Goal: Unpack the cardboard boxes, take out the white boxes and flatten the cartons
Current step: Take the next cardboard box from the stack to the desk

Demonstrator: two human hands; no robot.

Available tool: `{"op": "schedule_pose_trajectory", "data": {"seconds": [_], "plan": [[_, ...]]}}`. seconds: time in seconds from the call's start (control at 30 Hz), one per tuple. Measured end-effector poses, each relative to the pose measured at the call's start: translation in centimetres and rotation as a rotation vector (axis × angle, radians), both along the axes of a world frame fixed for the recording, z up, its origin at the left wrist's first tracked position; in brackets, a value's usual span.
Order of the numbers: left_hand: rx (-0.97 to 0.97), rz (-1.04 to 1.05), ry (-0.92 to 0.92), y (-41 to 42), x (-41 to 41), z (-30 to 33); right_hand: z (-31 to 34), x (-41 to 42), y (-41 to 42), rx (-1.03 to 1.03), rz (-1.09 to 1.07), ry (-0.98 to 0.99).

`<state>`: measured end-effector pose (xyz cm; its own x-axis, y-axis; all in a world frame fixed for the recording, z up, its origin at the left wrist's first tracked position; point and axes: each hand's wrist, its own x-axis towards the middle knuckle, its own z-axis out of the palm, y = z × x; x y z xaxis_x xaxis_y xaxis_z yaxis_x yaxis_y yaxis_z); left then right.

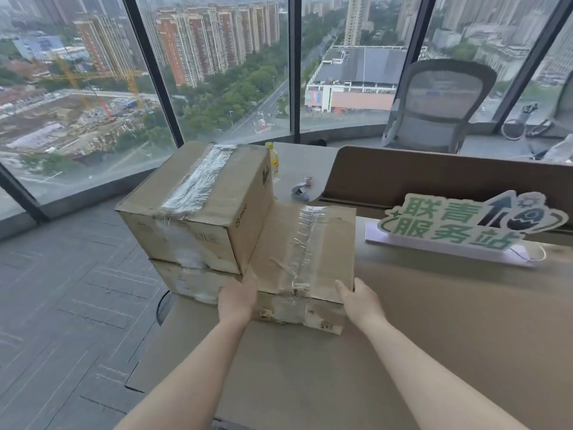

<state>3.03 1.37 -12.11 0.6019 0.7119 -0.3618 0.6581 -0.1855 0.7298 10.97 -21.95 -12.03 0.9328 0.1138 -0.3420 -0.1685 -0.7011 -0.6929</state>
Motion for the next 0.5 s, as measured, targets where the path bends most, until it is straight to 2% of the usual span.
{"op": "schedule_pose_trajectory", "data": {"seconds": [0.07,0.27,0.5], "plan": [[0.018,-0.021,0.024,0.6,0.4,0.0,-0.7,-0.1,0.6,0.055,-0.082,0.013],[0.06,-0.234,0.085,-0.5,0.6,-0.8,-1.3,-0.2,-0.6,0.028,-0.207,-0.06],[-0.044,-0.316,-0.116,-3.6,0.6,-1.5,-1.7,-0.7,-3.8,0.013,-0.27,-0.125]]}}
